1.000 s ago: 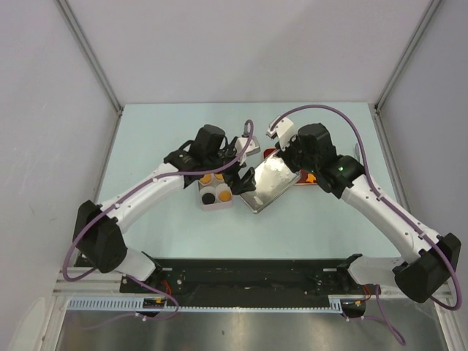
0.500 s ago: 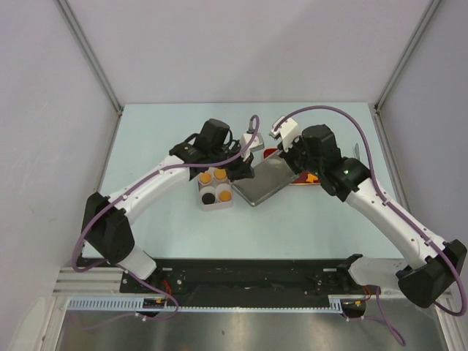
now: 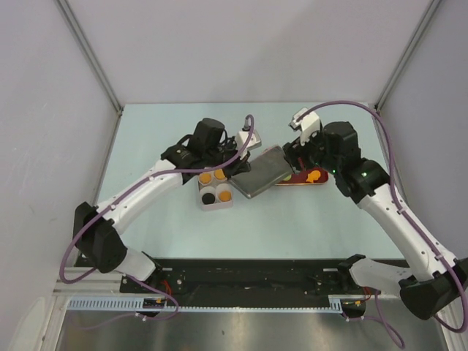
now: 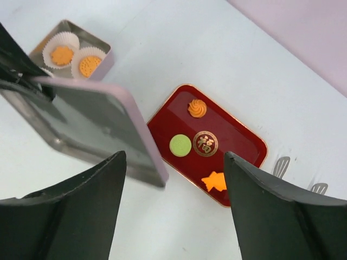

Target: Pack the cookies

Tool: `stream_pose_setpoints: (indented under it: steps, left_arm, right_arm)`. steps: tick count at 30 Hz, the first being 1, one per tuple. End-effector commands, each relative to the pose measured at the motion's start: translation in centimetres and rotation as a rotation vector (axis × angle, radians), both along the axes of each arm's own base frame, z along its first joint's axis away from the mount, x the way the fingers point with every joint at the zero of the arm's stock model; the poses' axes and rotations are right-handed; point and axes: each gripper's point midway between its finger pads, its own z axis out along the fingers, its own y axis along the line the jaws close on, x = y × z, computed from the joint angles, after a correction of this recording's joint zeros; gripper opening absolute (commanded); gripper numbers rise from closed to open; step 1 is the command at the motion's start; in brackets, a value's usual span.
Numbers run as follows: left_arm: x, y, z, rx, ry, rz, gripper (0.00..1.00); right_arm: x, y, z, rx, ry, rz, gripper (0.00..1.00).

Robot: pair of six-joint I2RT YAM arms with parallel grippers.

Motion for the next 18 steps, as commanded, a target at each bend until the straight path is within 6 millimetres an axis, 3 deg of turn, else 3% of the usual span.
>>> stream_pose_setpoints:
  steps: [1,4,5,7,8,10,18]
  left_arm:
    - [2.7,0.9,6.9,-0.053,-0.232,0.103,0.00]
    - [3.5,1.7,9.3,-0.056,-0.325,0.144,0.00]
    - [3.9,1.8,10.0,-0.060,-0.364,0.154,0.00]
    - [4.8,2.9,10.9,-0.024,-0.457,0.207,0.00]
    - [4.8,3.0,12.0,-0.024,-0.506,0.218,0.00]
    - [5.5,4.1,12.6,0.046,-0.597,0.254,0.00]
    - [4.9,5.0,14.3,0.307,-0.936,0.262,0.00]
  right_arm:
    - [-1.7,-0.9,5.2,0.151,-0.072,0.034,0.78]
    - [-2.2,-1.7,6.4,0.217,-0.070,0.041,0.80]
    - [-1.8,-3.2,7.2,0.239,-0.085,0.005,0.80]
    - [-2.1,-3.6,8.0,0.297,-0.068,0.027,0.81]
    - [-1.7,-4.7,8.3,0.316,-0.070,0.000,0.81]
    - [-1.8,-4.6,8.4,0.375,-0.026,0.034,0.81]
    - [-0.8,-4.0,7.7,0.493,0.133,0.135,0.80]
